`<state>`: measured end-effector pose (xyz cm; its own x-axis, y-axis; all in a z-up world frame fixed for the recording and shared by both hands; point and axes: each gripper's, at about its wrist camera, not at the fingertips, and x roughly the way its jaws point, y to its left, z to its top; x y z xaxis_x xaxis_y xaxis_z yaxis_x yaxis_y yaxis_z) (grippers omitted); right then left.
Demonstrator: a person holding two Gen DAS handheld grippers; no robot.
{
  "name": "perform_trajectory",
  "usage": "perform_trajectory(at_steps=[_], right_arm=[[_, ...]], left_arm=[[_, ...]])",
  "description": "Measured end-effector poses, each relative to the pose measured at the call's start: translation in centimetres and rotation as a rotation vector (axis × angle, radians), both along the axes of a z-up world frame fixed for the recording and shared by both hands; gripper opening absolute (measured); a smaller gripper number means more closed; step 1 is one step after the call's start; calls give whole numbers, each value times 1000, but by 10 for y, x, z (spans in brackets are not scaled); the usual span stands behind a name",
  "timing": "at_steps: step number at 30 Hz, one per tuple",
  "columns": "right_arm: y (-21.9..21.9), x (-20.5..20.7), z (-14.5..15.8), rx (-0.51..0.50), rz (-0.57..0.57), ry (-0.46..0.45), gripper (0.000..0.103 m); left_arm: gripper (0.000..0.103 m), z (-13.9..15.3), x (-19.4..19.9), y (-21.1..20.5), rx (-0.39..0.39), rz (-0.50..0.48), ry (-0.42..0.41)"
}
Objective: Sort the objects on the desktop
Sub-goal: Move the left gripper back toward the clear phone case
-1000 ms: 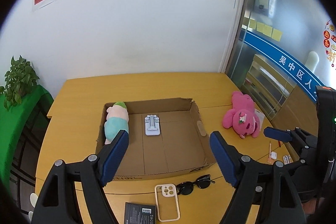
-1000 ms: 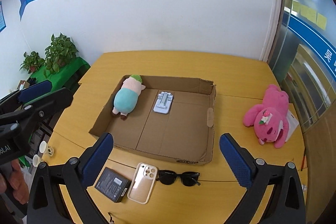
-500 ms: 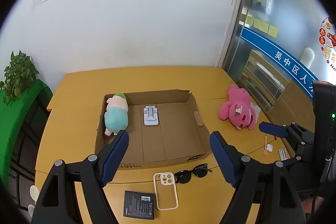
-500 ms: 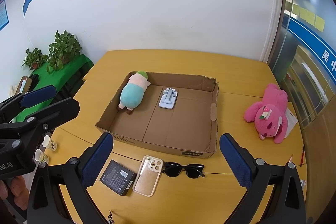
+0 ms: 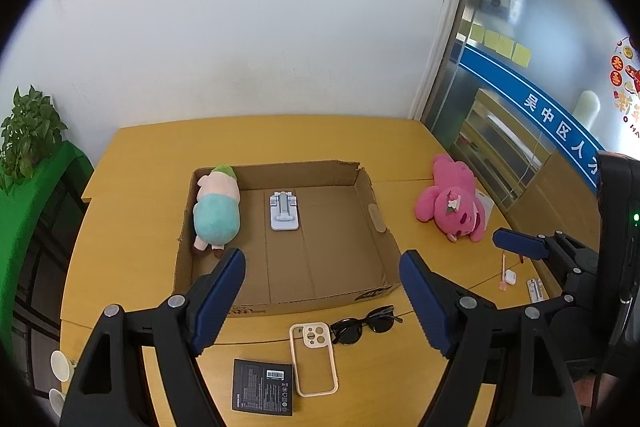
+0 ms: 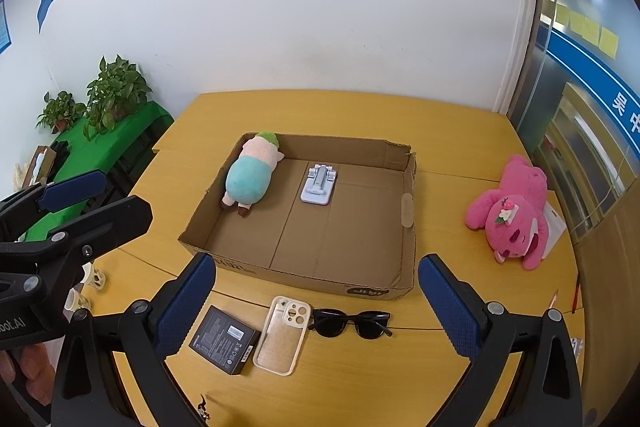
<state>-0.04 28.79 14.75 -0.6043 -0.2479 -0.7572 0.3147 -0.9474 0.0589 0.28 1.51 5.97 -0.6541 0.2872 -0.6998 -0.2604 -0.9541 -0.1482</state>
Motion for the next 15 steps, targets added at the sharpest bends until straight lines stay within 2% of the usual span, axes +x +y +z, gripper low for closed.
perform_trajectory(at_steps=[9,15], right_arm=[[-3,-13,-14,21,2,-29,103],[-1,-19,-41,1,19,-73,103]], left_arm=[[79,-16,-13,-5,26,0,-42],[79,-47,-21,-15,15,24,-101]])
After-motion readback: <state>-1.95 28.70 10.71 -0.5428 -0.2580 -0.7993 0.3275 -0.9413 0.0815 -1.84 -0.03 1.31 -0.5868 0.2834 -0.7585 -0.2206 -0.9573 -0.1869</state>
